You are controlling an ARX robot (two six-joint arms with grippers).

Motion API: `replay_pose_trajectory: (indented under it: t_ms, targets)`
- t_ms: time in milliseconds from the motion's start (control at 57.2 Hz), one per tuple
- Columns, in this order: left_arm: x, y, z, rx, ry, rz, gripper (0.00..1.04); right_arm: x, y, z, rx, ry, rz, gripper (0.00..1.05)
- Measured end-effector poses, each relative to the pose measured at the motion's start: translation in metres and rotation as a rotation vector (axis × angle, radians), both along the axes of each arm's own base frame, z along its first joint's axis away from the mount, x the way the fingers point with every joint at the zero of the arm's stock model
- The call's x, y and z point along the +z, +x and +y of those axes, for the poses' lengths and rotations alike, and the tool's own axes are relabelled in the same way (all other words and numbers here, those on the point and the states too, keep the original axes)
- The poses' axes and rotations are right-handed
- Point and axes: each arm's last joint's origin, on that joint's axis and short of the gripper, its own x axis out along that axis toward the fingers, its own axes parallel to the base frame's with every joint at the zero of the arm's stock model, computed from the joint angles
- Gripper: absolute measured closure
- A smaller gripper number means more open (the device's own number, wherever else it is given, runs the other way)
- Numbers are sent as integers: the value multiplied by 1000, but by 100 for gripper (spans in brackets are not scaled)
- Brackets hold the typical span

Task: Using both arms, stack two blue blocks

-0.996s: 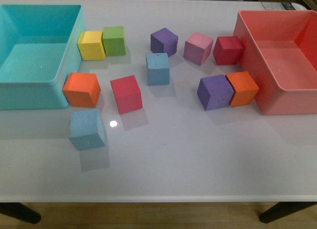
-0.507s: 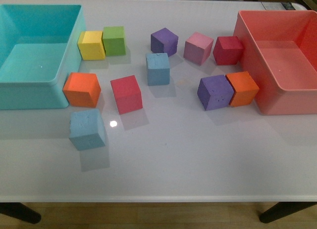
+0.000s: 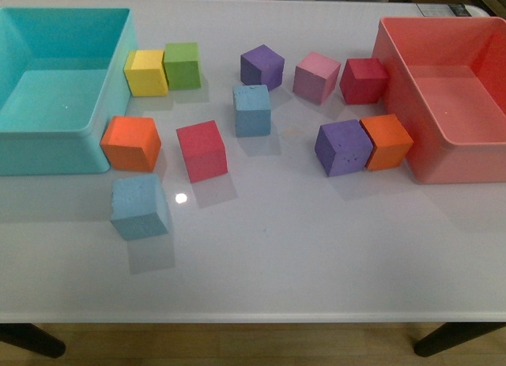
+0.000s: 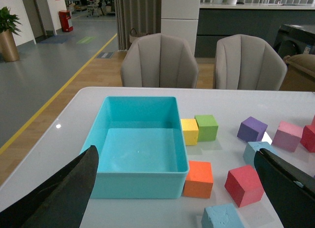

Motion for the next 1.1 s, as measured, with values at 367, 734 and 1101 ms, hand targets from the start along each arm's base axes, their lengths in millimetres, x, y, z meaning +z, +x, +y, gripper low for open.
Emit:
replay_pose_trajectory:
  t_ms: [367,734,1101]
  targets:
    - [0,0,0,0,0,0,9,0,0,0,1,-1,0,58]
    - [-15,75,-40,-128,-273,904,9,0,0,0,1,0,-2,9]
    - [-72,135,-98,-143,-126,1042,9,0,0,0,0,0,-2,9]
